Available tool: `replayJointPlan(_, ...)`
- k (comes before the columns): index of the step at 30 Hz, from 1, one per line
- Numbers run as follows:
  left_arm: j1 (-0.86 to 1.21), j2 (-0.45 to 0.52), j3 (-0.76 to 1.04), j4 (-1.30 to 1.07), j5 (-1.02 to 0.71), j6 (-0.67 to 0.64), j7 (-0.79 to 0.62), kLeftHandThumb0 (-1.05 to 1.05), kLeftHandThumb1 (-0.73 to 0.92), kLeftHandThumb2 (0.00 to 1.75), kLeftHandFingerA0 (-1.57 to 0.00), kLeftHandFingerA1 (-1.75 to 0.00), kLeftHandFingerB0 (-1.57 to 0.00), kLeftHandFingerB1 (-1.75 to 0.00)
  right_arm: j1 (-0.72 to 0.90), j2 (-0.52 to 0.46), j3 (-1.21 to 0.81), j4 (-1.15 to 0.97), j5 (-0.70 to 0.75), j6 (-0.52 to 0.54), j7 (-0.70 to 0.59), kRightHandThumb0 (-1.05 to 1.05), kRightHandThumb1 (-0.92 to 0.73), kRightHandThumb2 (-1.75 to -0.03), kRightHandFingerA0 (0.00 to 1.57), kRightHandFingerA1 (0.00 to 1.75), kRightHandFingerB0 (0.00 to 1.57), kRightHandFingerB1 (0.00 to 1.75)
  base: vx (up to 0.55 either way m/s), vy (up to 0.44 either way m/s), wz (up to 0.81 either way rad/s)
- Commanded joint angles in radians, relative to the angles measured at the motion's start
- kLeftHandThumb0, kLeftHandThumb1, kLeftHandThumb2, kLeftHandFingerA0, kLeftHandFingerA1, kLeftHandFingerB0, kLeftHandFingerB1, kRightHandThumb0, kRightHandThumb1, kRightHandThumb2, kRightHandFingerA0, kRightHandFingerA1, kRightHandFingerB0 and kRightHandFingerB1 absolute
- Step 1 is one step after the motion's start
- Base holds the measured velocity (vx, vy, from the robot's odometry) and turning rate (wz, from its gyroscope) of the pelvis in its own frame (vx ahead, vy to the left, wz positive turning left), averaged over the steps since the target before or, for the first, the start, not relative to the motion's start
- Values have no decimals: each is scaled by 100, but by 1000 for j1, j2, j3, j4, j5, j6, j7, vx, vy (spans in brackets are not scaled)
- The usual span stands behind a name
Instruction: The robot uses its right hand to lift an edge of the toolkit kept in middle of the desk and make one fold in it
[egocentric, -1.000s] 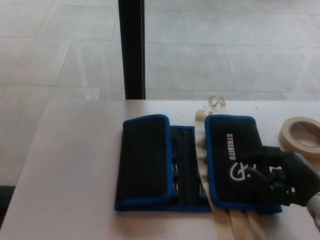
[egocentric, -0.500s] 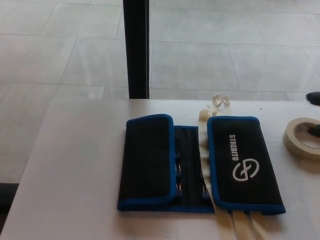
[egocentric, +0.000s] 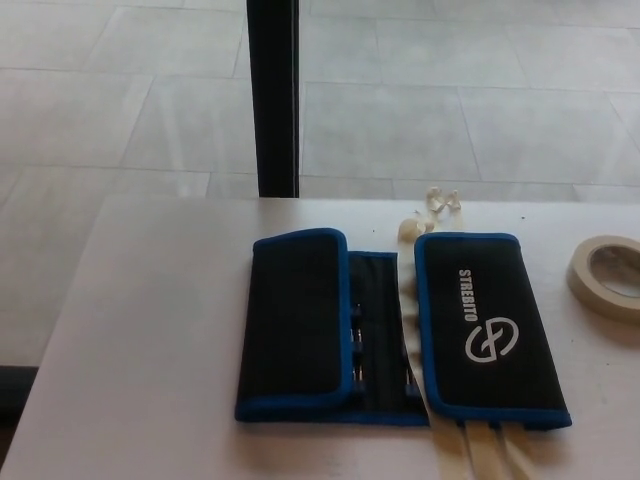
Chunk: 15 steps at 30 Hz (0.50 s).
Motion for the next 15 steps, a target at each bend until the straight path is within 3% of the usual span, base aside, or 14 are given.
replayJointPlan(1, 7, 16, 13, 6, -16, 1, 8, -62, 54, 57, -66, -74, -59, -49, 144, -48, -447, 499, 144, -312, -258, -70, -66, -60, 68, 86, 50, 59, 0, 0, 0)
replayJointPlan(2, 12, 13, 13, 5, -16, -2, 7, -61, 54, 57, -67, -73, -60, -50, 156, -31, -466, 501, 148, -315, -282, -68, -52, -93, 63, 78, 46, 63, 0, 0, 0)
replayJointPlan(3, 15, 10, 18, 4, -21, -7, 5, -61, 53, 56, -68, -76, -63, -50, 153, -7, -489, 529, 161, -355, -322, -67, -65, -59, 67, 76, 52, 54, 0, 0, 0)
replayJointPlan(5, 14, 7, 21, 5, -25, -6, 9, -61, 53, 56, -67, -74, -62, -50, 151, 7, -493, 597, 159, -416, -363, -68, -68, -61, 67, 83, 51, 59, 0, 0, 0)
replayJointPlan(6, 14, 6, 21, 5, -25, -7, 9, -62, 40, 84, -63, -77, -54, -61, 145, 15, -506, 626, 174, -427, -378, -72, -68, -61, 82, 89, 59, 64, 0, 0, 0)
replayJointPlan(7, 12, 4, 22, 6, -27, -8, 6, -61, 40, 84, -63, -77, -54, -61, 139, 35, -524, 660, 192, -444, -409, -70, -70, -62, 99, 123, 60, 73, 0, 0, 0)
replayJointPlan(8, 11, 3, 25, 6, -30, -7, 1, -64, 40, 84, -65, -78, -55, -61, 129, 60, -540, 671, 204, -441, -443, -69, -72, -63, 85, 132, 49, 74, 0, 0, 0)
replayJointPlan(9, 9, 3, 25, 7, -30, -5, 2, -65, 40, 84, -66, -77, -55, -61, 118, 84, -561, 662, 223, -407, -467, -64, -75, -63, 71, 117, 50, 76, 0, 0, 0)
replayJointPlan(10, 9, 2, 25, 8, -31, -6, 2, -63, 52, 56, -67, -76, -60, -50, 111, 96, -575, 658, 237, -386, -466, -63, -76, -63, 66, 105, 46, 73, 0, 0, 0)
replayJointPlan(11, 10, 2, 27, 9, -32, -7, 0, -62, 53, 56, -69, -80, -62, -51, 103, 107, -587, 669, 253, -381, -453, -62, -73, -62, 57, 88, 53, 77, 0, 0, 0)
replayJointPlan(14, 16, 1, 27, 7, -31, -13, 3, -64, 53, 56, -65, -77, -62, -51, 87, 110, -606, 706, 270, -359, -431, -62, -73, -62, 56, 83, 44, 69, 0, 0, 0)
replayJointPlan(15, 15, 2, 21, 7, -24, -9, 14, -66, 52, 56, -69, -78, -64, -51, 73, 116, -629, 724, 302, -325, -428, -63, -56, -94, 58, 86, 22, 63, 0, 0, 0)
